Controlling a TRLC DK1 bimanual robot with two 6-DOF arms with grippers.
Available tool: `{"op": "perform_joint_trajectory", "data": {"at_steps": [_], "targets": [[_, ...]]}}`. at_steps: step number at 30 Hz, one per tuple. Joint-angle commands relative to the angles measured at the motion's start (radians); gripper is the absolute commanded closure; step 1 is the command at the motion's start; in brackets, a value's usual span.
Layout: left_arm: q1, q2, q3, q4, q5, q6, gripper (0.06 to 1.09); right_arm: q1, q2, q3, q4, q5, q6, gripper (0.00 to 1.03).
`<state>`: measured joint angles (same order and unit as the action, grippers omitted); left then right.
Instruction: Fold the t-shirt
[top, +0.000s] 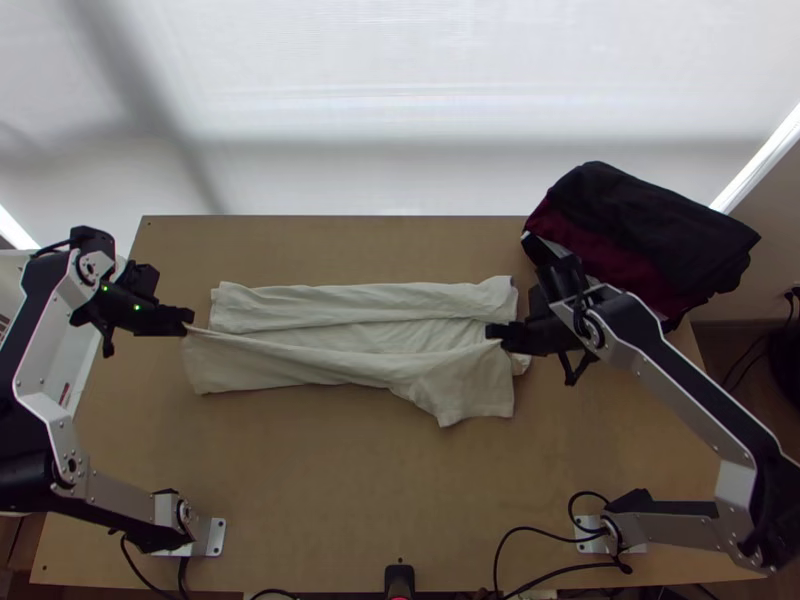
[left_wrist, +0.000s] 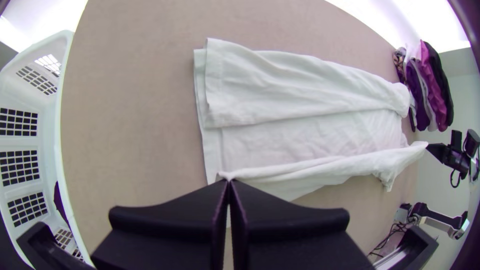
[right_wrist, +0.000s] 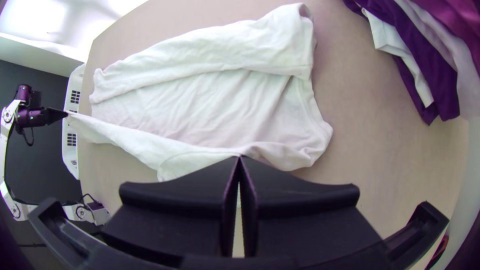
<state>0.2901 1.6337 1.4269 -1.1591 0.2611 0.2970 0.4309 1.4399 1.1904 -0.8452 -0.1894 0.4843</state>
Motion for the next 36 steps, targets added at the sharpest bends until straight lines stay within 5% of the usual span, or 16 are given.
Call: {"op": "perform_joint_trajectory", "data": {"at_steps": [1, 21, 22, 24, 25, 26, 28, 36], "targets": [[-0.026, 0.046, 0.092, 0.001, 0.012, -0.055, 1.04, -0.027, 0.086, 0.109, 0.006, 0.013, -0.013, 1.00], [-0.092, 0.344, 0.477, -0.001, 0.013, -0.242, 1.03, -0.139, 0.447, 0.500, 0.008, 0.013, -0.021, 1.00], [-0.091, 0.347, 0.484, -0.008, 0.013, -0.248, 0.94, -0.139, 0.450, 0.503, 0.008, 0.013, -0.019, 0.97], [-0.086, 0.342, 0.503, -0.011, 0.013, -0.269, 0.37, -0.138, 0.445, 0.503, 0.006, 0.015, -0.016, 0.49], [-0.081, 0.341, 0.517, -0.013, 0.013, -0.279, 0.24, -0.136, 0.441, 0.505, 0.006, 0.028, -0.016, 0.14], [-0.071, 0.339, 0.532, -0.002, 0.012, -0.305, 0.23, -0.135, 0.433, 0.508, 0.008, 0.062, -0.019, 0.03], [-0.049, 0.324, 0.546, 0.007, 0.046, -0.312, 0.15, -0.135, 0.399, 0.520, 0.011, 0.123, -0.018, 0.03], [0.053, 0.221, 0.414, 0.026, 0.202, -0.231, 0.15, -0.141, 0.220, 0.569, 0.012, 0.127, -0.004, 0.03]]}}
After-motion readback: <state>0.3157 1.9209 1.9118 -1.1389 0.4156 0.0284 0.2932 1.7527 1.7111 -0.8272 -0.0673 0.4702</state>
